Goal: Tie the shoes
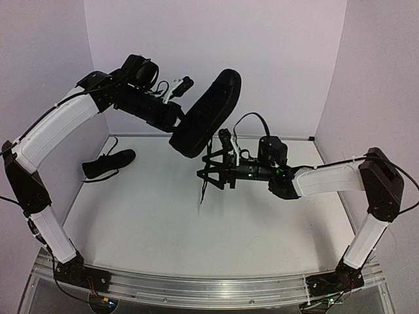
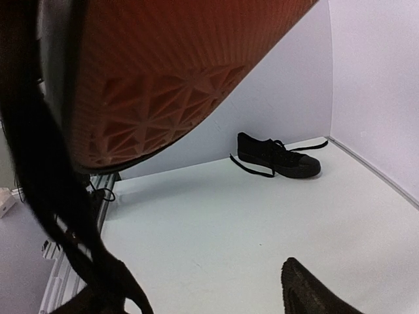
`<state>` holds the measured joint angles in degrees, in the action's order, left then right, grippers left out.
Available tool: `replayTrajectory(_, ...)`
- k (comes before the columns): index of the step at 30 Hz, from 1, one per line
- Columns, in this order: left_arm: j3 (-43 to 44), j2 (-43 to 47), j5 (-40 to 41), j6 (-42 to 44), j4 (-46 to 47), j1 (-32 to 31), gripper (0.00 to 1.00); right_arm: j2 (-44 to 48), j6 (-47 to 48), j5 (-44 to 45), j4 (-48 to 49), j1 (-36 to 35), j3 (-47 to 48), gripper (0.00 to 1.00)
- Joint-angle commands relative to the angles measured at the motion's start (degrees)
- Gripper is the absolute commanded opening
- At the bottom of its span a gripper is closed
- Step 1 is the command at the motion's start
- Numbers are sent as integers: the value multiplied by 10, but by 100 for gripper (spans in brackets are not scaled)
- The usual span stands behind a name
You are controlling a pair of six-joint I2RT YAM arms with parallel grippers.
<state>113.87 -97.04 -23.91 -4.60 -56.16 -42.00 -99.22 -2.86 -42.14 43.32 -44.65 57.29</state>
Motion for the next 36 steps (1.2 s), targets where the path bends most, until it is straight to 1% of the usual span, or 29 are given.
replayTrajectory(1, 18, 59, -16, -12, 86, 0, 0, -23, 8, 1, 41, -23, 27, 62)
replayTrajectory(5, 9, 73, 7, -16, 96, 0, 0, -30, 0, 7, 56, -34, 20, 42)
replayTrajectory(6, 5, 76, 14, -17, 99, 0, 0, -29, -7, 8, 61, -35, 18, 36)
replayTrajectory(8, -7, 81, 35, -18, 105, 0, 0, -23, -16, 12, 65, -36, 14, 21)
replayTrajectory(10, -19, 81, 60, -22, 106, 0, 0, -8, -28, 19, 66, -36, 6, 8)
replayTrajectory(11, -24, 81, 75, -26, 105, 0, 0, 2, -36, 22, 65, -36, 1, 3)
replayTrajectory(12, -31, 81, 97, -31, 105, 0, 0, 15, -45, 27, 65, -35, -10, 0)
replayTrajectory(14, -46, 82, 151, -47, 106, 1, 0, 54, -63, 37, 62, -36, -31, 0)
replayTrajectory(17, -87, 85, 185, -70, 128, 1, 0, 122, -86, 58, 37, -36, -70, 0)
replayTrajectory(20, -137, 73, 192, -116, 153, 0, 0, 201, -92, 96, -37, -35, -90, 0)
replayTrajectory(22, -178, 61, 174, -155, 175, -2, 0, 250, -93, 134, -89, -36, -98, 0)
replayTrajectory(24, -213, 48, 172, -192, 195, -19, 0, 285, -95, 163, -148, -35, -98, 0)
replayTrajectory(27, -259, 22, 212, -246, 234, -56, 0, 295, -101, 217, -238, -35, -84, 0)
replayTrajectory(30, -289, -8, 250, -303, 271, -88, 0, 282, -120, 262, -301, -33, -71, 0)
replayTrajectory(32, -299, -34, 282, -353, 282, -109, 0, 271, -137, 278, -328, -31, -68, 0)
replayTrajectory(36, -317, -76, 312, -431, 319, -140, 0, 259, -162, 288, -353, -25, -63, 0)
